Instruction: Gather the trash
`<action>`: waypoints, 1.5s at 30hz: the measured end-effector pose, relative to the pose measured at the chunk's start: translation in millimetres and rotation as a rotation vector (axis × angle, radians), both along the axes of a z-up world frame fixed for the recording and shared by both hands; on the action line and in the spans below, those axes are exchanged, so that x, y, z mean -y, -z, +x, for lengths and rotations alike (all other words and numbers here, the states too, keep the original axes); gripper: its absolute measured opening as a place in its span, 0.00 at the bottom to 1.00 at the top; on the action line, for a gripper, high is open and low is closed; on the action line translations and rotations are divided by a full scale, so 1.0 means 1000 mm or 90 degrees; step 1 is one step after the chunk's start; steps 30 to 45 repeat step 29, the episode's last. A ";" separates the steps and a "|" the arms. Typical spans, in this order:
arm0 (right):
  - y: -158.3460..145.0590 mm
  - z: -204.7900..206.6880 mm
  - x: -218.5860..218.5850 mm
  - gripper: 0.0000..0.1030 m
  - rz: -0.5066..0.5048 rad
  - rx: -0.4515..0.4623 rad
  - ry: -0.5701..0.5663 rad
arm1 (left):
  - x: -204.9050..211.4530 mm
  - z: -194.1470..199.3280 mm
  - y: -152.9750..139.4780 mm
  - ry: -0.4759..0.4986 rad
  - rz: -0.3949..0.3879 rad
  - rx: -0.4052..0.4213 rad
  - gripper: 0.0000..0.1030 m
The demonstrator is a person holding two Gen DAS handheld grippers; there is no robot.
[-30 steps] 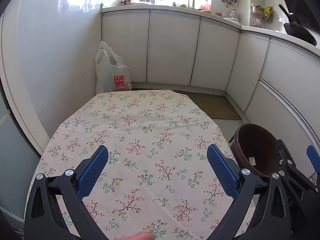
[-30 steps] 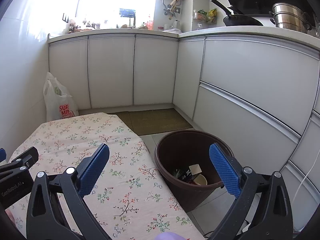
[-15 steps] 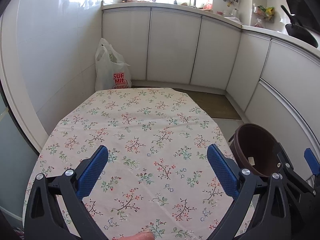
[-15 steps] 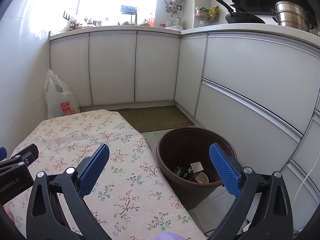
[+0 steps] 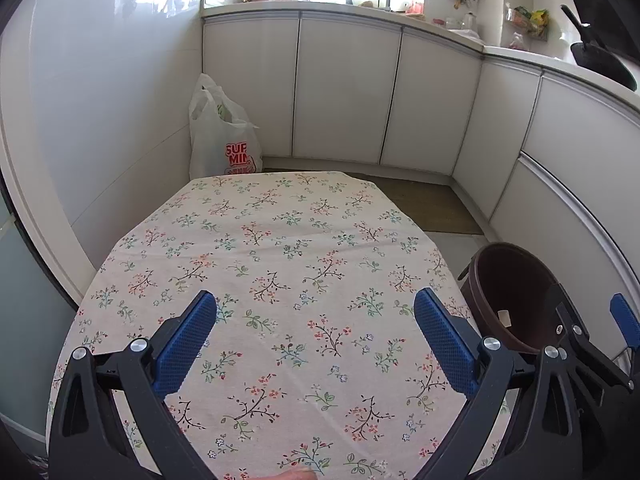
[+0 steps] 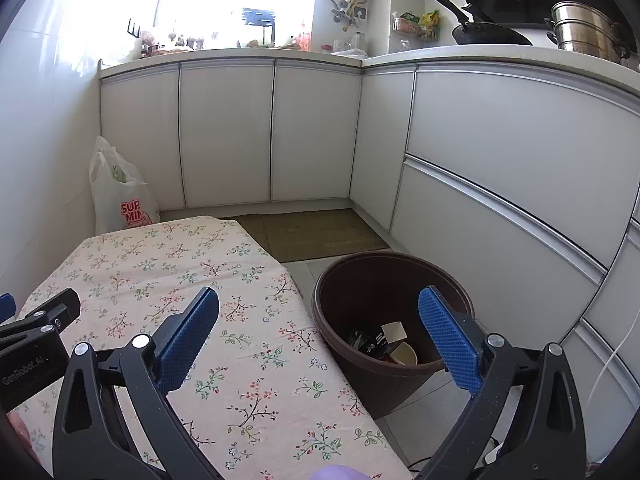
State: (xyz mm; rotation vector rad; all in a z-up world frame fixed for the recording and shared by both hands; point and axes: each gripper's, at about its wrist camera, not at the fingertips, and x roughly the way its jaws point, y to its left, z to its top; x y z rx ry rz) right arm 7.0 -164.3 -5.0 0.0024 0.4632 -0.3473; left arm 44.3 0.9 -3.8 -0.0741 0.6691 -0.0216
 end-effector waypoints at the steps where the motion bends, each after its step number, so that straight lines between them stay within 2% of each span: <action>1: 0.000 0.000 0.000 0.93 0.000 -0.001 0.000 | 0.000 0.000 0.000 -0.001 0.000 -0.001 0.93; 12: 0.000 0.000 0.002 0.93 0.002 -0.004 0.001 | 0.001 0.003 0.003 0.000 0.002 -0.006 0.92; 13: 0.000 0.000 0.002 0.93 0.002 -0.003 0.001 | 0.001 0.002 0.003 0.002 -0.001 -0.005 0.91; 15: -0.001 -0.001 0.002 0.93 0.002 -0.002 0.003 | 0.001 0.002 0.003 0.009 -0.002 0.002 0.74; 16: 0.000 -0.001 0.002 0.93 0.003 -0.002 0.003 | 0.001 0.002 0.003 0.013 -0.004 0.003 0.72; 22: 0.000 -0.001 0.003 0.93 0.001 -0.003 0.003 | 0.005 -0.001 0.000 0.031 -0.001 0.018 0.72; 23: 0.000 -0.001 0.003 0.93 0.002 -0.002 0.004 | 0.006 -0.001 0.000 0.031 -0.002 0.016 0.76; 24: 0.000 -0.001 0.003 0.93 0.002 0.000 0.005 | 0.006 -0.001 0.000 0.029 -0.002 0.013 0.84; 27: 0.000 -0.002 0.005 0.93 0.006 0.006 0.008 | 0.007 -0.001 -0.001 0.017 0.008 0.016 0.89; 45: 0.000 -0.001 0.005 0.93 0.008 0.006 0.008 | 0.007 0.000 -0.001 0.017 0.007 0.012 0.90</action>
